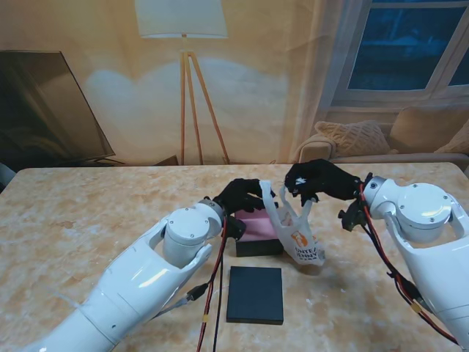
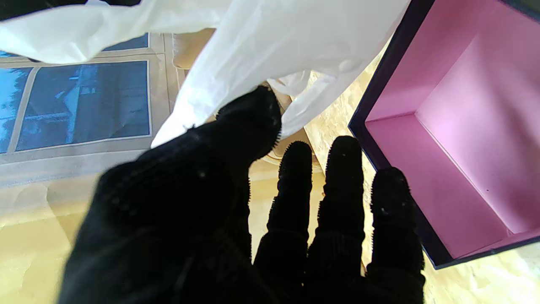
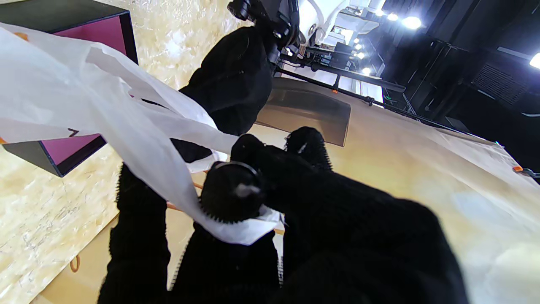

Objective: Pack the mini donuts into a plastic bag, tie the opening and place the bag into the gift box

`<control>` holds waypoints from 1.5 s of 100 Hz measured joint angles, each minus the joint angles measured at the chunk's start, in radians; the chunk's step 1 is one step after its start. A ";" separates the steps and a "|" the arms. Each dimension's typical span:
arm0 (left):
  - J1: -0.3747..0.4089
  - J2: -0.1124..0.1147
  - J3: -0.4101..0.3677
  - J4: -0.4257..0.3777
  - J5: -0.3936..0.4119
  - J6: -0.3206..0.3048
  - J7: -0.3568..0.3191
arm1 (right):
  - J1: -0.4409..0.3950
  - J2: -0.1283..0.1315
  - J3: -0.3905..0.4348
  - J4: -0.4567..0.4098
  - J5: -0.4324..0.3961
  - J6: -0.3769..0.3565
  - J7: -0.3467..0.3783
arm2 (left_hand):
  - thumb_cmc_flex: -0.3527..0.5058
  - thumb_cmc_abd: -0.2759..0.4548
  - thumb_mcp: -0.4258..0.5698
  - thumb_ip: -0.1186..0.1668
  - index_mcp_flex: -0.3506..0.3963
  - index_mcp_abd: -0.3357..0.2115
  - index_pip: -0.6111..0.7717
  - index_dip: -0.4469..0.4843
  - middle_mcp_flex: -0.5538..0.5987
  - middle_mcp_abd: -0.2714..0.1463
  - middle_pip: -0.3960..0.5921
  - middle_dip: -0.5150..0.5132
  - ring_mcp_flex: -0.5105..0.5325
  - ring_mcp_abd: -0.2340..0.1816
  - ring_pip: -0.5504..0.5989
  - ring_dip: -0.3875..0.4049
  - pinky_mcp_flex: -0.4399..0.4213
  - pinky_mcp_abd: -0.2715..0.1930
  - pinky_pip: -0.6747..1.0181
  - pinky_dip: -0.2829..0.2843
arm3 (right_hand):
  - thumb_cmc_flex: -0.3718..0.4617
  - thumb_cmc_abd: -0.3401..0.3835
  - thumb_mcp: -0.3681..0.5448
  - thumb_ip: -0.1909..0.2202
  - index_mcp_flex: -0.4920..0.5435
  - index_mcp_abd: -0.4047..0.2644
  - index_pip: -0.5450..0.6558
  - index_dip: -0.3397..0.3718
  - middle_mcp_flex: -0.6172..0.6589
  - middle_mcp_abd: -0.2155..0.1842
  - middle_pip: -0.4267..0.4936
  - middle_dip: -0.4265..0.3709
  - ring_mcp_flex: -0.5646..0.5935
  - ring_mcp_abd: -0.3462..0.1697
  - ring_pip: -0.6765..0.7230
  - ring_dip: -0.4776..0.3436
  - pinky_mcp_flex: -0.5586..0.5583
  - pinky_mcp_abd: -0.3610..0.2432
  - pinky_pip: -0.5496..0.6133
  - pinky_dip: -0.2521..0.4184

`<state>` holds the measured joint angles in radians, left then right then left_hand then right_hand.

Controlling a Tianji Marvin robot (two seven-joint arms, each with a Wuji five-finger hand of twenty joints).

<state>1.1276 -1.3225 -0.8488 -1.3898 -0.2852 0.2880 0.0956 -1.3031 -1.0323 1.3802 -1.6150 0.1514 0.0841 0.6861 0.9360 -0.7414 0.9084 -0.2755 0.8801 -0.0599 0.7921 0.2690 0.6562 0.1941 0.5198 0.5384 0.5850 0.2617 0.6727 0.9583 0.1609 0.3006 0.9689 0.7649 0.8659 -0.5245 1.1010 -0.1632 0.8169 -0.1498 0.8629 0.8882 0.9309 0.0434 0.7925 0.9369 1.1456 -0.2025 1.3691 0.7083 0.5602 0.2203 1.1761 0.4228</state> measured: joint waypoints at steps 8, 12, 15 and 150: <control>-0.003 -0.002 0.001 0.002 -0.016 0.000 -0.002 | 0.001 0.002 -0.004 0.000 -0.007 -0.009 -0.001 | 0.000 0.000 0.014 0.000 0.000 0.000 -0.004 0.013 -0.012 0.000 0.011 0.014 -0.008 0.000 0.001 0.012 -0.001 0.000 0.006 0.001 | -0.003 0.000 0.006 0.000 0.000 -0.006 0.018 0.024 0.000 0.000 0.000 0.013 0.000 0.000 0.003 0.001 -0.001 0.001 0.000 0.002; -0.003 -0.004 -0.002 0.002 -0.042 0.004 -0.002 | 0.000 0.002 -0.005 0.000 -0.012 -0.016 -0.003 | 0.020 0.000 0.014 0.000 0.001 -0.001 -0.004 0.024 -0.016 0.000 0.011 0.020 -0.010 0.000 0.001 0.013 -0.003 0.000 0.006 0.001 | -0.003 0.000 0.007 0.000 0.000 -0.013 0.026 0.032 0.000 0.000 0.000 0.014 0.000 0.000 0.010 0.001 -0.001 0.002 0.000 0.004; -0.002 -0.007 -0.007 0.001 -0.068 0.014 -0.001 | 0.000 0.002 -0.005 0.000 -0.016 -0.021 -0.007 | 0.027 0.000 0.014 0.000 0.002 -0.002 0.008 0.024 -0.024 -0.001 0.011 0.023 -0.017 0.000 0.001 0.014 -0.005 0.000 0.006 0.001 | -0.004 0.000 0.008 0.000 0.000 -0.013 0.027 0.037 0.000 0.000 0.000 0.014 0.000 0.000 0.011 0.001 -0.001 0.002 0.001 0.009; -0.062 -0.013 0.043 0.112 -0.043 0.007 -0.079 | 0.009 0.011 0.012 0.014 -0.079 -0.101 -0.004 | -0.165 -0.096 0.068 -0.029 0.025 0.007 0.046 -0.038 -0.049 -0.012 -0.087 -0.084 -0.080 0.001 -0.170 -0.115 -0.040 -0.002 -0.058 0.002 | -0.013 0.000 0.020 0.013 0.014 -0.052 0.076 0.105 0.000 0.001 -0.001 0.049 0.000 0.000 0.026 0.012 -0.006 0.010 0.014 0.022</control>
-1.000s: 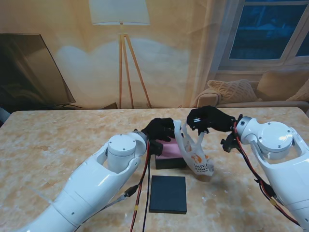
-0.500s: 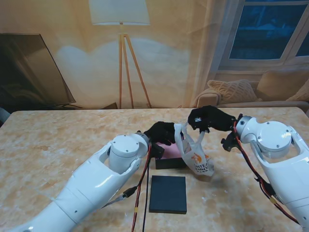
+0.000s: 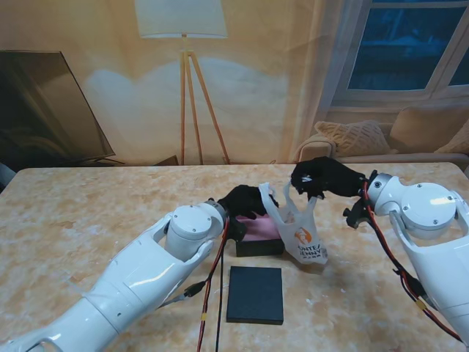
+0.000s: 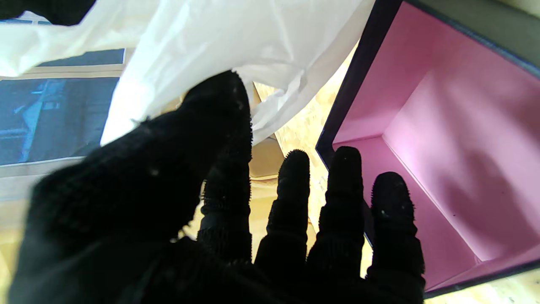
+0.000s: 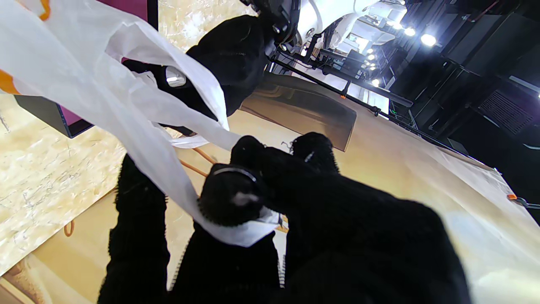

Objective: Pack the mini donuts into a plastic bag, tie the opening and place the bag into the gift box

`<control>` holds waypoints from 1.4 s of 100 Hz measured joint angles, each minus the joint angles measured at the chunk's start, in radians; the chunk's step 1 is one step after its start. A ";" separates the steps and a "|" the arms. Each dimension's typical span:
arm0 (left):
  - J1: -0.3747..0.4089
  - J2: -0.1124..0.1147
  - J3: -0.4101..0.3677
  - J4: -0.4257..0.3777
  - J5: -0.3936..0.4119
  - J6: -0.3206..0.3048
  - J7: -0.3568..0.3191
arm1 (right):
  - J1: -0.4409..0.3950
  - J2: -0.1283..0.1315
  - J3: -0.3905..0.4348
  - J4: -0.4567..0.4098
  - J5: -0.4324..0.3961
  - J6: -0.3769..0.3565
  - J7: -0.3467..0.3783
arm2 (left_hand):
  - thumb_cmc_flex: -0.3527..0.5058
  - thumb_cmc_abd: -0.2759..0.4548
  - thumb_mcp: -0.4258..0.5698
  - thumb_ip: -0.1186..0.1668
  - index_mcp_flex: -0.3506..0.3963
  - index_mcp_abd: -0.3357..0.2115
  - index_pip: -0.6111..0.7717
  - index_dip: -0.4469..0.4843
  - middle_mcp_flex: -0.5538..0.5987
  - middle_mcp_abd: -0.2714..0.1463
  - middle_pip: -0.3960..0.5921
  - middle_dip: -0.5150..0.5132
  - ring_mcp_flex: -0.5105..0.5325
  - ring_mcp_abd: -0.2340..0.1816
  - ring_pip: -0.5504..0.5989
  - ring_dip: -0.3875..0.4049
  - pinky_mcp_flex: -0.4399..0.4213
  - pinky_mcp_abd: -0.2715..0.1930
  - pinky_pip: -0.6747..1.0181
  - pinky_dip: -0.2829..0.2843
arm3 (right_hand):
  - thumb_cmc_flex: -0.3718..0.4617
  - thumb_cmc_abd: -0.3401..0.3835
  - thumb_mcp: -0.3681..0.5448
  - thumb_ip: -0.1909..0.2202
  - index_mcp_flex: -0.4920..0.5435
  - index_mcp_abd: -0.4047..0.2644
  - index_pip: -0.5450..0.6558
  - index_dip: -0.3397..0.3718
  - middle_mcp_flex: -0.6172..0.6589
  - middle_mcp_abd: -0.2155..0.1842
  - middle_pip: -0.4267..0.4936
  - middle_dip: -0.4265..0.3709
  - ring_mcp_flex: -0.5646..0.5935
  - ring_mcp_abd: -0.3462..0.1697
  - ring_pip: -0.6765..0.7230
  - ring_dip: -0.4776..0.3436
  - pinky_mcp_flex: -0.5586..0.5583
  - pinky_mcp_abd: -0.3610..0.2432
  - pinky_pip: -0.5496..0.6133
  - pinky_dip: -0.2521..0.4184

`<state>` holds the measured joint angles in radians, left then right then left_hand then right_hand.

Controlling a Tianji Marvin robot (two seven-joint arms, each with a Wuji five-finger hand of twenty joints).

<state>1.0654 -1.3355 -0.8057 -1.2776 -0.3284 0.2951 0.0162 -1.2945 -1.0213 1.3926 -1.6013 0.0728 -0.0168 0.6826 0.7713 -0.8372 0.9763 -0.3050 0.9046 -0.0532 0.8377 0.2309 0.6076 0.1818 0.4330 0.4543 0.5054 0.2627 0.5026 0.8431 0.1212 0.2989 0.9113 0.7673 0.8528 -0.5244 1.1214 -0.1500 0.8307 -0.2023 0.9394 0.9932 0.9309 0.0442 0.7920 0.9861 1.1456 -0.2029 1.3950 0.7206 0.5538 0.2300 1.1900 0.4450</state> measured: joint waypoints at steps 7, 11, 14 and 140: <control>0.000 -0.011 0.000 0.005 -0.018 -0.001 0.044 | 0.001 0.001 0.000 0.002 0.004 -0.008 0.006 | -0.024 -0.021 0.037 -0.010 0.000 0.000 0.000 0.003 0.000 0.000 0.006 0.000 0.001 0.000 -0.001 0.000 0.002 0.000 0.000 0.000 | 0.000 0.000 0.000 0.000 0.000 0.000 0.000 0.000 0.000 0.000 0.000 0.000 0.000 0.000 0.000 0.000 0.000 0.000 0.000 0.000; 0.001 -0.020 -0.003 0.006 -0.042 0.001 0.075 | 0.002 0.001 0.000 0.003 0.005 -0.012 0.010 | -0.037 -0.035 0.051 -0.012 0.000 0.000 0.000 0.010 0.000 0.000 0.007 0.000 0.000 0.000 -0.003 0.000 0.002 0.000 0.000 0.000 | 0.000 0.000 0.000 0.000 0.000 0.000 0.000 0.000 0.000 0.000 0.000 0.000 0.000 0.000 0.000 0.000 0.000 0.000 0.000 0.000; 0.002 -0.025 -0.007 0.006 -0.065 0.003 0.088 | 0.003 0.002 0.000 0.005 0.006 -0.014 0.012 | -0.037 -0.047 0.065 -0.012 0.000 0.000 0.000 0.013 0.000 0.000 0.007 -0.002 0.000 0.000 -0.003 0.000 0.001 0.000 0.000 0.000 | 0.000 0.000 0.000 0.000 0.000 0.000 0.000 0.000 0.000 0.000 0.000 0.000 0.000 0.000 0.001 0.000 0.000 0.000 0.000 0.000; -0.006 -0.004 -0.043 0.032 -0.258 0.008 -0.141 | 0.016 0.007 -0.004 0.025 -0.025 0.002 0.025 | 0.203 0.162 0.033 0.145 -0.026 -0.018 -0.183 0.127 -0.049 -0.011 -0.063 -0.072 -0.072 -0.001 -0.112 -0.120 -0.045 -0.023 -0.156 -0.130 | -0.001 0.000 0.009 0.000 0.012 -0.025 0.053 0.047 0.000 0.002 0.000 0.003 0.000 0.000 0.024 0.011 0.000 0.000 0.001 0.012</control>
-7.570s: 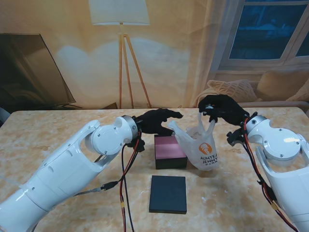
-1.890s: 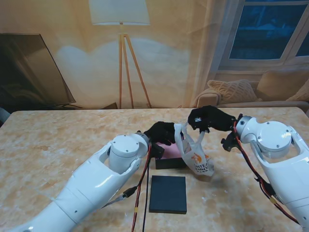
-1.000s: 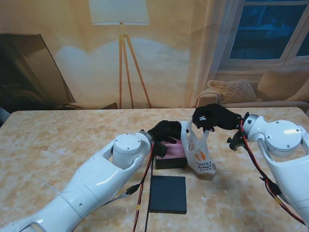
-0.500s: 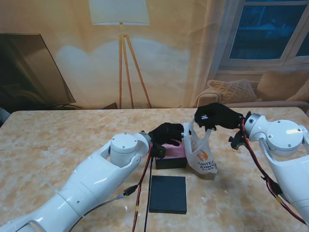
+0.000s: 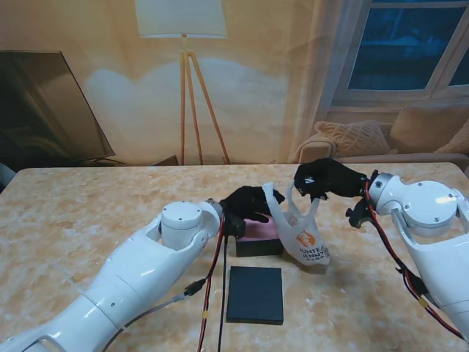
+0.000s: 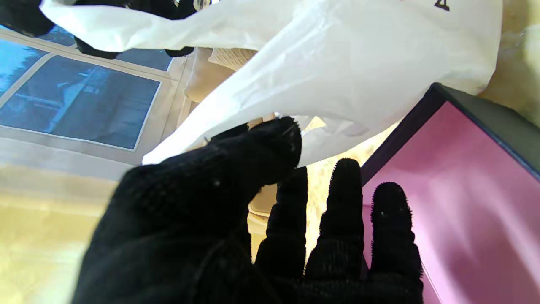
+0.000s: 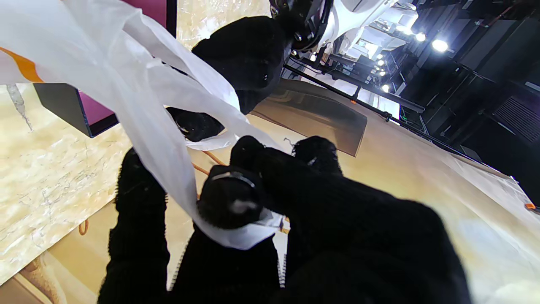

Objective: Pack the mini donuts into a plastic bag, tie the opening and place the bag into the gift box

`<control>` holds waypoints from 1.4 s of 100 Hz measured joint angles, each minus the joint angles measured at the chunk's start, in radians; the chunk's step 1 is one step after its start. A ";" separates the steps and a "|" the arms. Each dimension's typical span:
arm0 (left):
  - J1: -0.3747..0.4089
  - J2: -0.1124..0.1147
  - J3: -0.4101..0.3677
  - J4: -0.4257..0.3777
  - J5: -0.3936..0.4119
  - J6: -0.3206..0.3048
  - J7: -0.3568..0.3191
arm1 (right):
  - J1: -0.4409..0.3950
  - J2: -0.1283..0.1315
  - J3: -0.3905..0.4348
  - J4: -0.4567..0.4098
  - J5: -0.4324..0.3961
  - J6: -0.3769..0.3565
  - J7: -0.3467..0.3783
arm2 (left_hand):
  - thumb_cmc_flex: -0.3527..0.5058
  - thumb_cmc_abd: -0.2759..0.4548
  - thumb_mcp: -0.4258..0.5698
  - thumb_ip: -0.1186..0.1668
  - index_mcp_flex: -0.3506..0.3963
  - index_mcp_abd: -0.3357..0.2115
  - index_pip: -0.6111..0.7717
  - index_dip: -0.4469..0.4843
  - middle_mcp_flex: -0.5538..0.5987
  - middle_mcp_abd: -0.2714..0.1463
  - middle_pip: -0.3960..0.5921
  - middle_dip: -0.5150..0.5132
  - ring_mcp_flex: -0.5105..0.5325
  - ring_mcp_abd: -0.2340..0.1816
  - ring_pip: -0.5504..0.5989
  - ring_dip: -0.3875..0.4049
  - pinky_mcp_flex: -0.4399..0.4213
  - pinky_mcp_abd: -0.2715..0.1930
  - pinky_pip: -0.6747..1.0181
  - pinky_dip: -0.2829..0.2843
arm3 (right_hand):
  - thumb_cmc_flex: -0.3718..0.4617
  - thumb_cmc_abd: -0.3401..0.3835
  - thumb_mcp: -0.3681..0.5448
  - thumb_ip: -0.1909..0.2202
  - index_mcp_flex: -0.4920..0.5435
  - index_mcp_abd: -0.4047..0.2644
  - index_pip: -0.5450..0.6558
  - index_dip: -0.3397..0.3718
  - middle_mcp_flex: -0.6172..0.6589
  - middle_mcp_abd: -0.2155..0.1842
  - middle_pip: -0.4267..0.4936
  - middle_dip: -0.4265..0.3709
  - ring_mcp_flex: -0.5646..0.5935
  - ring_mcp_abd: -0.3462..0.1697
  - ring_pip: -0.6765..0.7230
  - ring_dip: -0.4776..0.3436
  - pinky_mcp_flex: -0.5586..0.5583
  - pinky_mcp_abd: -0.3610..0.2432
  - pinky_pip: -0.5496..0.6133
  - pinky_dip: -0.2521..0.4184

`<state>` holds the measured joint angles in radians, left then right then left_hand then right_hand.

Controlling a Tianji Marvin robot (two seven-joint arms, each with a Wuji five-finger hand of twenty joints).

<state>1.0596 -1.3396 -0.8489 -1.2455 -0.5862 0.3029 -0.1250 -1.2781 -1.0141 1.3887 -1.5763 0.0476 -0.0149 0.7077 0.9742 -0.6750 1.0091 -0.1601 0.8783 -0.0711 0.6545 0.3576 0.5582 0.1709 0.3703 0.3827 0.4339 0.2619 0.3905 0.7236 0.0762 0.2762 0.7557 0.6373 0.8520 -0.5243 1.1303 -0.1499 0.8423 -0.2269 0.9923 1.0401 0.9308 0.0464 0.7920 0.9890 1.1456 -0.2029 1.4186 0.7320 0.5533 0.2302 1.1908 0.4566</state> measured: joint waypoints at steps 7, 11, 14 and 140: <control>0.000 -0.001 0.001 0.000 0.000 -0.001 -0.002 | 0.005 0.002 -0.005 0.005 -0.008 0.000 0.002 | 0.000 0.000 0.000 0.000 0.000 0.000 0.000 0.000 0.008 0.002 0.015 0.025 0.035 0.000 0.041 0.049 0.012 0.005 0.034 0.025 | 0.000 0.000 0.001 0.000 0.000 -0.001 0.008 0.006 0.000 0.000 0.000 0.000 0.000 0.000 0.000 0.000 0.000 0.000 0.000 0.000; 0.000 -0.002 0.001 0.000 0.000 -0.001 -0.001 | 0.008 0.002 -0.008 0.007 -0.012 0.000 0.003 | 0.000 0.000 0.000 0.000 0.000 0.000 0.000 0.000 0.021 0.004 0.019 0.034 0.039 0.000 0.060 0.070 0.019 0.011 0.050 0.037 | 0.000 0.000 0.001 0.000 0.000 -0.002 0.010 0.010 0.000 0.001 0.000 0.000 0.000 0.000 0.000 0.000 0.000 0.000 0.000 0.000; 0.001 -0.003 0.000 -0.001 0.000 0.000 0.002 | 0.009 0.003 -0.010 0.009 -0.015 0.000 0.003 | 0.000 0.000 0.000 0.000 0.000 0.000 0.000 0.000 0.021 0.004 0.019 0.036 0.047 0.001 0.063 0.074 0.022 0.011 0.055 0.039 | 0.000 0.000 0.001 0.000 0.000 -0.008 0.011 0.012 0.000 0.001 0.000 0.000 0.000 0.000 0.000 0.000 0.000 0.000 0.000 0.000; -0.007 -0.001 -0.009 -0.004 -0.064 0.059 -0.063 | 0.083 0.020 -0.106 0.074 -0.255 -0.117 -0.039 | 0.172 0.013 -0.175 -0.055 -0.100 0.017 -0.085 -0.014 0.021 0.061 0.158 0.421 0.249 -0.003 0.387 0.663 0.146 -0.001 0.368 0.242 | -0.011 0.000 0.021 0.000 0.021 -0.013 0.018 0.026 0.001 0.002 0.000 0.014 0.000 0.005 0.012 0.003 0.000 0.000 0.011 0.001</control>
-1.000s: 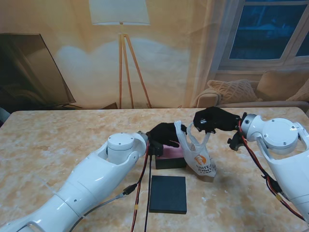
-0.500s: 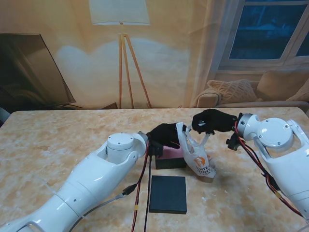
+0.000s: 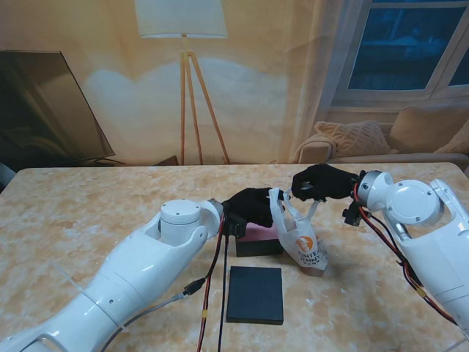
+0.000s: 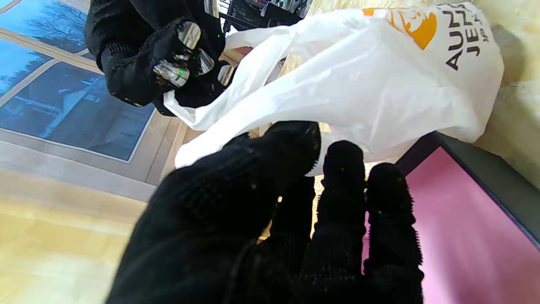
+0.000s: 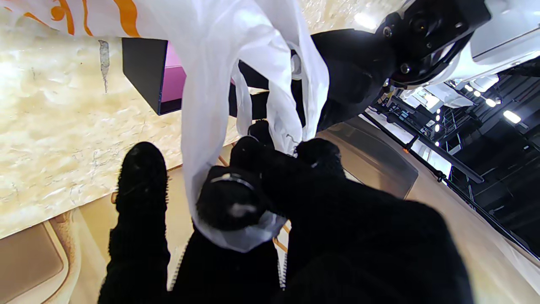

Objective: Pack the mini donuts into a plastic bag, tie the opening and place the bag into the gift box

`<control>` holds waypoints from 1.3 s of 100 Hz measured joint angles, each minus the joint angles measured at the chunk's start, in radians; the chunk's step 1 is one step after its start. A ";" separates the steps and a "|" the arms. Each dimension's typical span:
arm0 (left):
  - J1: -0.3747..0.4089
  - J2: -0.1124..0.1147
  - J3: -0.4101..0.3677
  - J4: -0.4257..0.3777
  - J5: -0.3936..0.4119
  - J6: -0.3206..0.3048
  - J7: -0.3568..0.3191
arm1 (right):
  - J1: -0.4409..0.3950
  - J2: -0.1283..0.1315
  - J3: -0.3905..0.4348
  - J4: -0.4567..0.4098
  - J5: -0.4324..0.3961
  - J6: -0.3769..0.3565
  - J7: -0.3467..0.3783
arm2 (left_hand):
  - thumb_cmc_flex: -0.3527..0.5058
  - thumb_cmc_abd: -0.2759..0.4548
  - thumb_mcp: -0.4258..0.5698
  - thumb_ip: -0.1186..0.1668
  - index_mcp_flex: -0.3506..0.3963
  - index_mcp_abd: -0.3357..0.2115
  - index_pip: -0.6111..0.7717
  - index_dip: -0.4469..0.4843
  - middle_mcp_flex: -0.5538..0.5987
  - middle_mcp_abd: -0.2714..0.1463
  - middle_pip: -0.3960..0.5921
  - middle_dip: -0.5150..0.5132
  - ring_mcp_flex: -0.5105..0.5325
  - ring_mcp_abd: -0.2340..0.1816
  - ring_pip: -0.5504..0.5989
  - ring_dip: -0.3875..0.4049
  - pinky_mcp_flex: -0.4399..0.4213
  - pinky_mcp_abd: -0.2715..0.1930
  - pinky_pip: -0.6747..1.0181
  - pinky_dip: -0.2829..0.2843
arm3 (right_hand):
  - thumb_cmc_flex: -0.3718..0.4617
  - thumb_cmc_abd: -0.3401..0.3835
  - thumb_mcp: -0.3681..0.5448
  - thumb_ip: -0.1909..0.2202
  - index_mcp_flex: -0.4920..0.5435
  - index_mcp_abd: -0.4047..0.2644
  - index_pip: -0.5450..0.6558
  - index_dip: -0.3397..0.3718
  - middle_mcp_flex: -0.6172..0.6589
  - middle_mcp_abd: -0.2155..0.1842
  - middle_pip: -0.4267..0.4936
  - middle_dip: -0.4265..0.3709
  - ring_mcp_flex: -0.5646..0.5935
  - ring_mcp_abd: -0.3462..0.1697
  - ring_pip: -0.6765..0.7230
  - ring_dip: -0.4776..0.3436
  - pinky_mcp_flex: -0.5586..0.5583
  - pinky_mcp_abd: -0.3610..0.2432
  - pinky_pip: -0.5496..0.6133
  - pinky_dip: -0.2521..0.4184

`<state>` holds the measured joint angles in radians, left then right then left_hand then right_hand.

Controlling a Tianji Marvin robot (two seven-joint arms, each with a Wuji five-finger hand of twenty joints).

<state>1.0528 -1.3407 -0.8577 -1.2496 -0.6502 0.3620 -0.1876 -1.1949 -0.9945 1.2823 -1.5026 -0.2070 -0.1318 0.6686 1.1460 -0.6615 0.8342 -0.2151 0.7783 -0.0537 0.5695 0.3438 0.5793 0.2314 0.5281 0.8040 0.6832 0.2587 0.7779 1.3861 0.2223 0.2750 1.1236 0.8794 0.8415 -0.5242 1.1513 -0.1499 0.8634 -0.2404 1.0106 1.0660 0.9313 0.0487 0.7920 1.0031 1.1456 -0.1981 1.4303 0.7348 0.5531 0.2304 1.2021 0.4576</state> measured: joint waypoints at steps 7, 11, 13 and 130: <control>-0.003 -0.001 0.002 0.000 -0.001 0.003 0.002 | 0.000 -0.001 -0.001 0.000 0.011 0.005 -0.002 | -0.001 0.000 0.000 0.000 0.000 0.000 0.000 0.000 0.000 0.000 0.002 0.068 0.000 -0.010 0.040 -0.003 0.000 -0.001 0.013 0.005 | 0.000 0.000 0.000 0.000 0.000 0.000 -0.008 0.000 0.000 0.000 0.000 0.000 0.000 0.000 0.000 0.000 0.000 0.000 0.000 0.000; -0.004 -0.002 0.003 0.001 -0.001 0.003 0.004 | 0.000 -0.001 -0.002 0.000 0.020 0.007 -0.002 | -0.001 0.000 0.000 0.000 0.000 0.000 -0.004 0.000 0.000 0.000 0.009 0.097 0.000 -0.011 0.064 -0.003 0.000 -0.001 0.021 0.011 | 0.000 0.000 0.000 0.000 0.000 0.001 -0.010 -0.001 0.000 0.000 0.000 0.000 0.000 0.000 0.000 0.000 0.000 0.000 0.000 0.000; -0.005 -0.003 0.005 0.002 -0.001 0.003 0.005 | 0.000 -0.001 -0.003 0.001 0.028 0.009 -0.002 | -0.002 0.000 0.000 0.000 0.000 0.000 -0.005 0.000 0.000 0.000 0.012 0.114 0.000 -0.021 0.077 -0.003 0.000 -0.001 0.026 0.013 | 0.000 0.000 0.000 0.000 0.000 0.002 -0.012 -0.003 0.000 0.000 0.000 0.000 0.000 0.000 0.000 0.000 0.000 0.000 0.000 0.000; -0.033 -0.028 0.003 0.064 -0.111 0.067 -0.061 | -0.002 -0.013 -0.015 0.012 0.072 0.052 -0.023 | -0.053 -0.004 0.041 -0.002 -0.025 0.006 -0.020 -0.003 0.032 -0.024 0.120 0.432 -0.015 -0.118 0.422 -0.001 0.018 -0.027 0.114 0.076 | 0.000 0.000 0.000 0.000 0.013 0.027 -0.078 -0.082 0.000 0.000 0.000 0.009 0.000 0.000 0.000 0.000 0.000 0.005 0.001 0.000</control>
<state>1.0199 -1.3684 -0.8549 -1.1853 -0.7608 0.4291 -0.2488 -1.1974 -1.0079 1.2674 -1.4907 -0.1351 -0.0793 0.6456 1.0928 -0.6657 0.8748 -0.2170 0.7533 -0.0477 0.5499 0.3405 0.6113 0.2071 0.6481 1.2360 0.6680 0.1410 1.2000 1.3847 0.2404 0.2482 1.2379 0.9554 0.8412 -0.5242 1.1514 -0.1499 0.8764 -0.2131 0.9322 0.9840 0.9314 0.0486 0.7925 1.0119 1.1456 -0.1980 1.4304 0.7348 0.5531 0.2354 1.2029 0.4581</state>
